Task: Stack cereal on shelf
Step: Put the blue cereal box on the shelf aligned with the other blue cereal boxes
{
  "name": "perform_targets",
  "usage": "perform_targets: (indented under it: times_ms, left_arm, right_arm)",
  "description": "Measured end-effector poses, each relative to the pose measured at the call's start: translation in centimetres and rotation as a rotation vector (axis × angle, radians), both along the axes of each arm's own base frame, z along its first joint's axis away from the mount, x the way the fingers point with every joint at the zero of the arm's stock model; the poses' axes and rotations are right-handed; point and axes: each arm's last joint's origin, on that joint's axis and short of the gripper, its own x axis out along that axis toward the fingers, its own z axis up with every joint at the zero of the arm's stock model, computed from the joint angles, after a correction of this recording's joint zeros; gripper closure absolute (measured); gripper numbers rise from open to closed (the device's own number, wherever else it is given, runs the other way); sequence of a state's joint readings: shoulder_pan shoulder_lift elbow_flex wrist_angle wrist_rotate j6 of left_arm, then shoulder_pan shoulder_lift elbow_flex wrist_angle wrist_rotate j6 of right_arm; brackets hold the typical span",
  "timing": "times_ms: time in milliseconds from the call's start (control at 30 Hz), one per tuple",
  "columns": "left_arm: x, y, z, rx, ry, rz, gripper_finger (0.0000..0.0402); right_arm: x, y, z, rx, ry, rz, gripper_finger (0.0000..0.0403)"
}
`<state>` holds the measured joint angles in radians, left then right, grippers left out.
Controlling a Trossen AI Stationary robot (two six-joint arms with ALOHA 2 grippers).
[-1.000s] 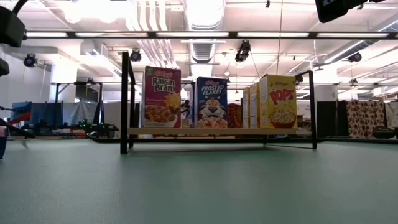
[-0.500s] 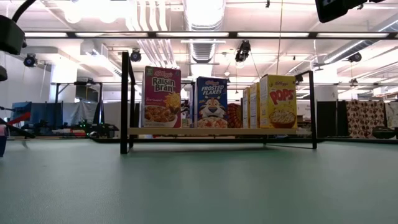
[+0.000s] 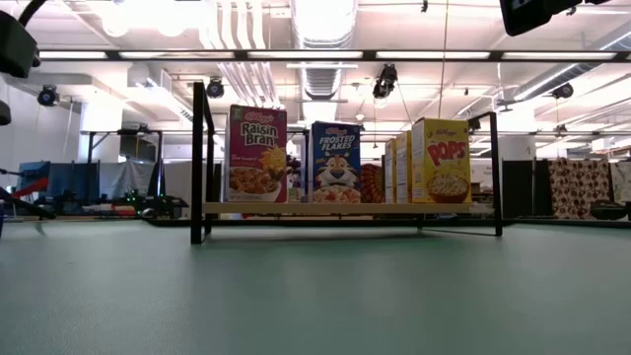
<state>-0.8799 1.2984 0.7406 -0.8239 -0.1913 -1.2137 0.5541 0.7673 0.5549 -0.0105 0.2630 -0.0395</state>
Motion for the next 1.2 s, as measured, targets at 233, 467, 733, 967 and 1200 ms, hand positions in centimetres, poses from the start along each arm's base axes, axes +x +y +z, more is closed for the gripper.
perform_targets:
  times_ms: [233,467,733,967,1200]
  left_arm:
    - [-0.1,-0.1,0.0,-0.032,0.031,-0.006,0.0005]
    - [0.5,-0.8,0.8,-0.077,-0.006,-0.018,0.0019]
    - [1.0,-1.5,0.2,-0.049,0.016,-0.077,0.002]
    - [1.2,-1.8,-0.9,0.007,0.061,-0.12,0.002]
    - [0.9,-1.6,0.0,0.05,0.115,-0.123,0.002]
  right_arm:
    - [0.0,0.0,0.0,0.002,0.0,-0.001,0.039]
    - [0.0,0.0,0.0,0.002,0.0,-0.001,0.039]
    - [0.0,0.0,0.0,0.002,0.001,-0.001,0.039]
    - [0.0,0.0,0.0,0.002,0.001,0.0,0.039]
    - [0.0,0.0,0.0,0.004,0.001,-0.002,0.039]
